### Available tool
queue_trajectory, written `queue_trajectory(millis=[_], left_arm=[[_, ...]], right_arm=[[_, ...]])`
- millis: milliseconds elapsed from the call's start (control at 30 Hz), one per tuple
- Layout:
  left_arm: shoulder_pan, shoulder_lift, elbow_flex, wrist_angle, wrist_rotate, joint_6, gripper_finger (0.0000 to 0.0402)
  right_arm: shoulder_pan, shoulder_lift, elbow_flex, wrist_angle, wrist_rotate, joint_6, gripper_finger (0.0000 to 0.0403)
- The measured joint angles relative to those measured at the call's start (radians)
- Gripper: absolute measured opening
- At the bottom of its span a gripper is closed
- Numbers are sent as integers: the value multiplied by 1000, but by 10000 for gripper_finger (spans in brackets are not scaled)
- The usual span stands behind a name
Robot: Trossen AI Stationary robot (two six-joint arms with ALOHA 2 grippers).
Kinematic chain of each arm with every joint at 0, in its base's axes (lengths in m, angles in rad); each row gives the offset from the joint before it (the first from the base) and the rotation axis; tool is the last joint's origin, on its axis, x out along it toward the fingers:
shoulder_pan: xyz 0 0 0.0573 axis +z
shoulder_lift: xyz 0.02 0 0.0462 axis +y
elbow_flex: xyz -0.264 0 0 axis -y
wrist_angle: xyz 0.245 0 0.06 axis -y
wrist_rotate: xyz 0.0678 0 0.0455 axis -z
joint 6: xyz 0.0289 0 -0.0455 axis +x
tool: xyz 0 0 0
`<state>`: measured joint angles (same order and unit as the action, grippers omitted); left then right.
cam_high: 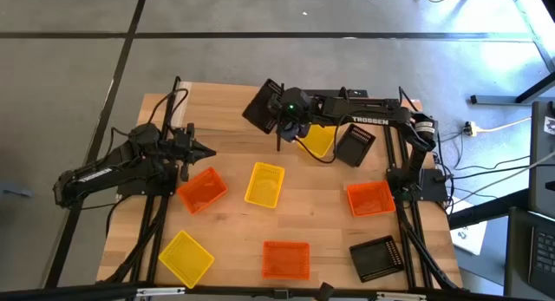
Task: Stack baskets on shelf by color
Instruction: Put the middle black basket on the shelf
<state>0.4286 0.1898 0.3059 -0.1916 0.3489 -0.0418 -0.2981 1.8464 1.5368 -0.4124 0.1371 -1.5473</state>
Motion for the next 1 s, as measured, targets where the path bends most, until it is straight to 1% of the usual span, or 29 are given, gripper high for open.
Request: queue_trajectory(millis=[267, 467, 567, 767, 1000], left_arm=[[0, 0, 0, 0, 0, 0, 0], [0, 0, 0, 0, 0, 0, 0], [0, 0, 0, 0, 0, 0, 0], [0, 0, 0, 0, 0, 0, 0], [0, 0, 0, 0, 0, -1, 0]], right_arm=[[0, 0, 0, 6, -8, 2, 40], [0, 0, 0, 4, -12, 3, 42], [0, 0, -3, 1, -50, 3, 37], [0, 0, -4, 11, -81, 85, 33], [0, 0, -4, 12, -79, 106, 54]])
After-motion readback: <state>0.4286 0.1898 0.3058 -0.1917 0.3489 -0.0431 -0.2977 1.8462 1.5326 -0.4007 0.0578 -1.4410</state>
